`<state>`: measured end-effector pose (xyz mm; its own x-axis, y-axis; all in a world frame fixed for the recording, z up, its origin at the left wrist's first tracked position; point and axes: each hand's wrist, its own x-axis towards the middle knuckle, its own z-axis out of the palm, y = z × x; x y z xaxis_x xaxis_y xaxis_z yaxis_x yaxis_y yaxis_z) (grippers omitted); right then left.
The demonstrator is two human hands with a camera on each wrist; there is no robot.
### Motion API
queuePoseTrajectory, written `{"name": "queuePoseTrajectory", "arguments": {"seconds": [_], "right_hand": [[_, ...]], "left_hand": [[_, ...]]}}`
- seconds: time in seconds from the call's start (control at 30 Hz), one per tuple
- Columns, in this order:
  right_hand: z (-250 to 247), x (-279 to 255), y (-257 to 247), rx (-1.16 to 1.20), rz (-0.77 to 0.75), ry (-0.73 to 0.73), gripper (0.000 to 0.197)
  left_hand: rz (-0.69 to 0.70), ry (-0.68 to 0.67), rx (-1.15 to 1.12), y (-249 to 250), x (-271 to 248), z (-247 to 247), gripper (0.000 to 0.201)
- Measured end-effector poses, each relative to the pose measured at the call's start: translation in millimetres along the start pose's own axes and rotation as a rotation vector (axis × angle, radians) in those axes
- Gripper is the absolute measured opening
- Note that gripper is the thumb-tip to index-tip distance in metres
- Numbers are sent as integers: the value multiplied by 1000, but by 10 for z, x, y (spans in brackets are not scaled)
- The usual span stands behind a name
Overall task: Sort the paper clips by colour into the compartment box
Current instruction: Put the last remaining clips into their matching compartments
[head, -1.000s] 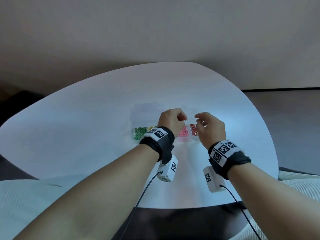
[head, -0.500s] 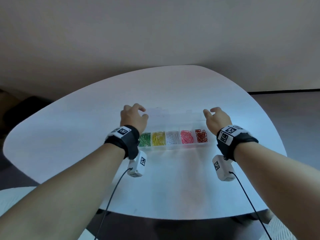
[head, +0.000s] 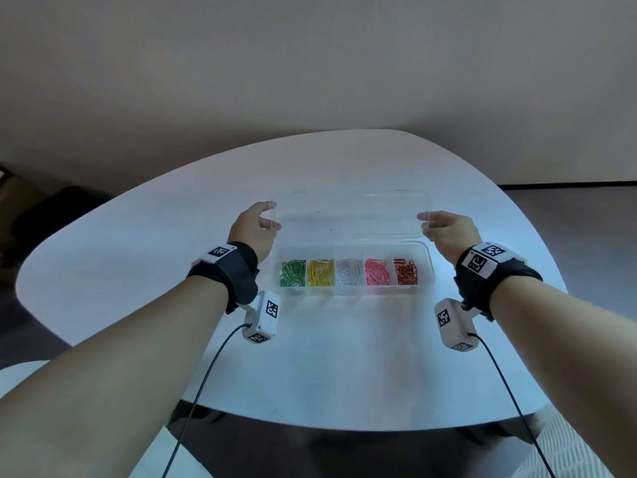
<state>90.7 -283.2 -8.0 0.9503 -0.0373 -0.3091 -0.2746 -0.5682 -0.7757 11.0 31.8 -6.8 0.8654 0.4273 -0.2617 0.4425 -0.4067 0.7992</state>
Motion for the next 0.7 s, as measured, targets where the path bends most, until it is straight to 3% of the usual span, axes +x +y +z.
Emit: {"name": "queuePoseTrajectory", "arguments": {"seconds": [0.1,0.23,0.3,0.53,0.7], "right_hand": [[-72,-145,-16,114,-1,74,50],[-109,-380,-17,382,31,98,28],[-96,-484,15,397,30,97,30],[-60,-816,257,-18,-33,54,37],[-15,-887,336,-604,-223,-84,45]], "left_hand": [[62,12,-13,65,-153,-93,36],[164,0,83,157,-491,-203,29],[180,-28,155,150,-648,-221,28],[176,-127,358,-58,-943,-133,23],[280,-229,633,-168,-911,-53,34]]}}
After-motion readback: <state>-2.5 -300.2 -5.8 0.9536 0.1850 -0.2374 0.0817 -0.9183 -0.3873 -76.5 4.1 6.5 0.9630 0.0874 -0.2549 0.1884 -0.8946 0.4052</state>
